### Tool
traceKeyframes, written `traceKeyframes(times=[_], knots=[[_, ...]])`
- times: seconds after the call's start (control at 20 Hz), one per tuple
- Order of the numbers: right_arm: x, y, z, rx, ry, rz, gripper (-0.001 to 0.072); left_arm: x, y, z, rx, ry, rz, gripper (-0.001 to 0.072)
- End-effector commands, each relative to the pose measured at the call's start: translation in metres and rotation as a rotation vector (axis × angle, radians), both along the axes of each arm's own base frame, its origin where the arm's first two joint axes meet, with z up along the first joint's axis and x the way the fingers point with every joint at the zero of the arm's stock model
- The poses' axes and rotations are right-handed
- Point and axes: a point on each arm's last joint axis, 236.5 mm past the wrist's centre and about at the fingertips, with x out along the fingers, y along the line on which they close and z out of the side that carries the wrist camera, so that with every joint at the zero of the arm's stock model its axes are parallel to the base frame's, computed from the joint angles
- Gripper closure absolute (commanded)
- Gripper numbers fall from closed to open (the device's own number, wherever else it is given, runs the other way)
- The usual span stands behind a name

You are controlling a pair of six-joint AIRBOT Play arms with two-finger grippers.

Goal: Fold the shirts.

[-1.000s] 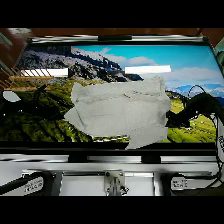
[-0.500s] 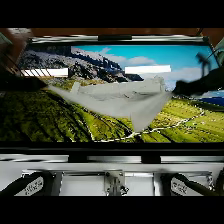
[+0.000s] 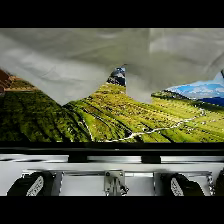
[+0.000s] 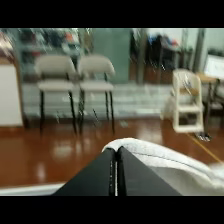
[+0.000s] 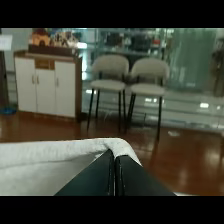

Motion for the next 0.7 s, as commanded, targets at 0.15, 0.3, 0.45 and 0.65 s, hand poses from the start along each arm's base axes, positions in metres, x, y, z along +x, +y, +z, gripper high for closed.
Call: traceKeyframes(times=[0.15,0.3,0.45,0.65], knots=[[-0.049,0.006,-0.004,-0.018,0.031,-0.031,0.0638,-0.024,0.024,-0.033,0.067,0.148,0.142,0.0676],[-0.027,0.000,-0.018,0.043,0.103,-0.024,0.0639,-0.003,0.028,-0.045,0.070,0.196,0.145,0.0676],[0.023,-0.007,-0.069,0.096,0.322,-0.003,0.0639,0.038,0.033,-0.082,0.076,0.348,0.130,0.0676],[0.103,-0.019,-0.202,0.160,0.823,0.032,0.0639,0.122,0.043,-0.195,0.081,0.741,0.087,0.0676]])
